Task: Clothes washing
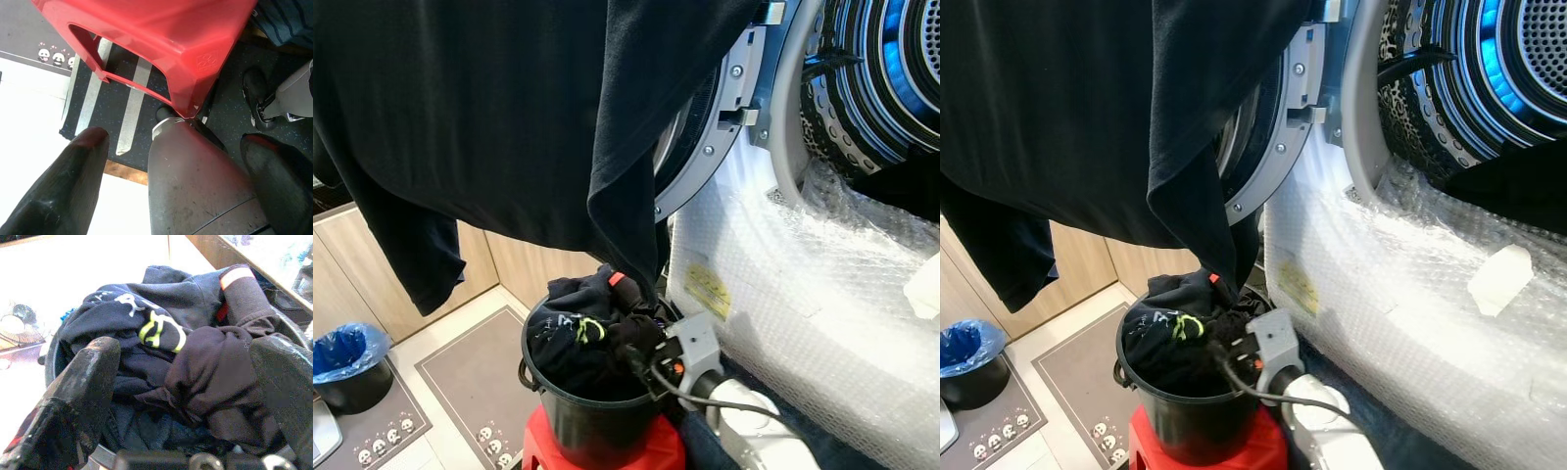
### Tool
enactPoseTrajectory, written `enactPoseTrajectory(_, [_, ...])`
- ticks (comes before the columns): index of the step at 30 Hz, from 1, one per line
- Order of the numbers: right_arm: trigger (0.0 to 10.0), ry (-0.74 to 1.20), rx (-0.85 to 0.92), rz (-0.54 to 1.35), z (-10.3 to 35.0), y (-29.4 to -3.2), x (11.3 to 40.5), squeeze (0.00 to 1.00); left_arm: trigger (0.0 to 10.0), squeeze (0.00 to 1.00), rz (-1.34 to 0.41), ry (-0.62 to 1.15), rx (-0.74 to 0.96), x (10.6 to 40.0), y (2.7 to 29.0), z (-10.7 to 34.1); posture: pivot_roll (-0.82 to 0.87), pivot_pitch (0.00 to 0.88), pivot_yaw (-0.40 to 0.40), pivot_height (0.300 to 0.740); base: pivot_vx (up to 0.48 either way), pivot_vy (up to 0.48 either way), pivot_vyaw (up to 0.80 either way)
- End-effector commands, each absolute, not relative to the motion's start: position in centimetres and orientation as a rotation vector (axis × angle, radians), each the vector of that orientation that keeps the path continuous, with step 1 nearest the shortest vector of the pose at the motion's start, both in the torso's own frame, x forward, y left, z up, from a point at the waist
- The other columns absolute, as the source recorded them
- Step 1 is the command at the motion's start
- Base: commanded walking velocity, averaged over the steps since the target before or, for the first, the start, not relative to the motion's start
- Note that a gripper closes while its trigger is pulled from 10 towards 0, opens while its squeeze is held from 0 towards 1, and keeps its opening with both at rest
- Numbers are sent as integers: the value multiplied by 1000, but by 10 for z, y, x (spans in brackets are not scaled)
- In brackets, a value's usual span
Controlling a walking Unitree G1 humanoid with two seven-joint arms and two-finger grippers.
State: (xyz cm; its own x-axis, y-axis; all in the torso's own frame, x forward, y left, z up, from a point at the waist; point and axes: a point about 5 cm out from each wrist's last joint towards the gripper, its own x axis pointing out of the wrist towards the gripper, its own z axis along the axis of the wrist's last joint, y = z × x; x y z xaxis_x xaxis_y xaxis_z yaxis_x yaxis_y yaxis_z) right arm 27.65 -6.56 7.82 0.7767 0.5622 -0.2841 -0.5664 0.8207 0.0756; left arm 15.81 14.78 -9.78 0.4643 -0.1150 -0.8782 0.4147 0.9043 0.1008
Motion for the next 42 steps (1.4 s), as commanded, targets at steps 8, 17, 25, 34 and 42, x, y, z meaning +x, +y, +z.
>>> enactPoseTrajectory(8, [10000,249,-81,563,78,-39,285,0,10000,0,-352,1115,326,137,147,-106,-32,0,-39,740,0,0,0])
enactPoseTrajectory(17, [10000,220,-120,452,77,-31,295,0,10000,0,-350,1119,322,135,147,-107,-19,0,-42,740,0,0,0])
enactPoseTrajectory(25, [10000,224,-229,311,65,-28,301,0,10000,0,-348,1121,326,131,146,-108,5,8,-42,740,0,0,0])
enactPoseTrajectory(34, [10000,216,-203,274,68,-24,307,0,10000,0,-344,1139,323,118,144,-112,26,55,-60,740,0,0,0])
enactPoseTrajectory(42, [10000,199,-183,264,78,-15,313,0,10000,0,-330,1168,294,98,141,-117,56,126,-78,740,0,0,0])
